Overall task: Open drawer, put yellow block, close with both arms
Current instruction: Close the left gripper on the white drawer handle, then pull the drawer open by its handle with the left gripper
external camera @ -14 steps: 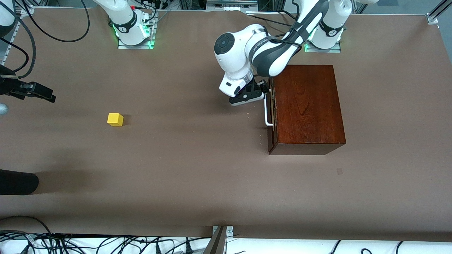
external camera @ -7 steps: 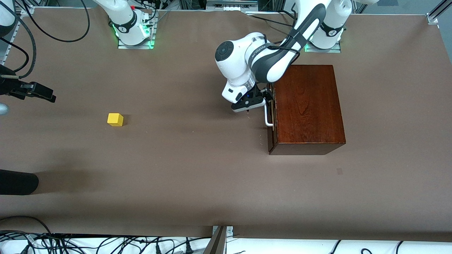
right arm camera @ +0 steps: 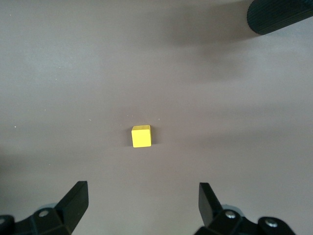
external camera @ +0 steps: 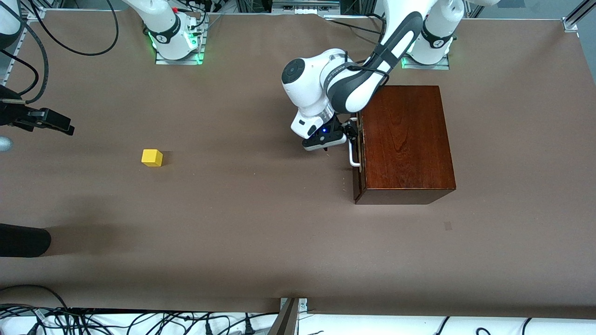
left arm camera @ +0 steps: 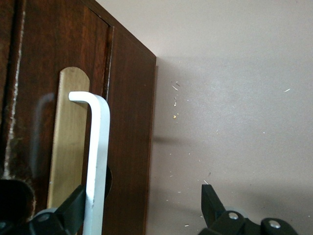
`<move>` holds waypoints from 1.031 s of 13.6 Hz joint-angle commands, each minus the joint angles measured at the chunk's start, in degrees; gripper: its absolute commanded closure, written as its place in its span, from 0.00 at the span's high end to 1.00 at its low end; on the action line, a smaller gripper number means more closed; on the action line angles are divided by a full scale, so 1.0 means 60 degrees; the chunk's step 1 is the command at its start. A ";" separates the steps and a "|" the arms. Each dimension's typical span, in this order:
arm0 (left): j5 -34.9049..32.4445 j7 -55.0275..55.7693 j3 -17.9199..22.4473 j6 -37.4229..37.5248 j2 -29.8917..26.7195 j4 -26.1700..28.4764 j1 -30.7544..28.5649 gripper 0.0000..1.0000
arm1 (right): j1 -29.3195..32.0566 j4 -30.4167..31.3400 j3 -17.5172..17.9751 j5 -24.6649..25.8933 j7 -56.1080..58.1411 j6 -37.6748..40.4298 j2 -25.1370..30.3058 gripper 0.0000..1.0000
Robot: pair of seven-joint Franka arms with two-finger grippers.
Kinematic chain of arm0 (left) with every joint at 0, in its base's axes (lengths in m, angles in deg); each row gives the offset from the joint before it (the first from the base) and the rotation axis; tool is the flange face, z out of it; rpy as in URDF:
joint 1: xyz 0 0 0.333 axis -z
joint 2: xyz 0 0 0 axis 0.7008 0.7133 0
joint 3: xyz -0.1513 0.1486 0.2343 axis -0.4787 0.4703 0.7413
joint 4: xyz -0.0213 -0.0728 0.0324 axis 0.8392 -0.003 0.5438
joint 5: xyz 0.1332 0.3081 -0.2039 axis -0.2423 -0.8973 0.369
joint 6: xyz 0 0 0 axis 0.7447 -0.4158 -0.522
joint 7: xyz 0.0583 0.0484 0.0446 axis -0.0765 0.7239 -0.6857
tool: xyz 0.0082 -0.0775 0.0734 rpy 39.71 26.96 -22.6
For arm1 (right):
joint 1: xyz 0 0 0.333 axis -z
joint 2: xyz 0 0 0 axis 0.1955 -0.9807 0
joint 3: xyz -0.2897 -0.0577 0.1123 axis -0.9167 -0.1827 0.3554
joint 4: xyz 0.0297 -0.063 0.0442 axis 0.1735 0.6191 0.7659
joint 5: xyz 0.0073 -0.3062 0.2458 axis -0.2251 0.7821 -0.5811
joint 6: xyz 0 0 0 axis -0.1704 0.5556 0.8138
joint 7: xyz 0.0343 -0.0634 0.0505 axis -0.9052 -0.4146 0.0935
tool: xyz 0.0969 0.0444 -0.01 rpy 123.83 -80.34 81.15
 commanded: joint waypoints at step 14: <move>0.1568 0.0851 0.0169 -0.0413 0.0409 -0.0903 0.0586 1.00 | 0.0010 -0.0132 0.0058 0.0129 -0.0109 0.0042 -0.0015 1.00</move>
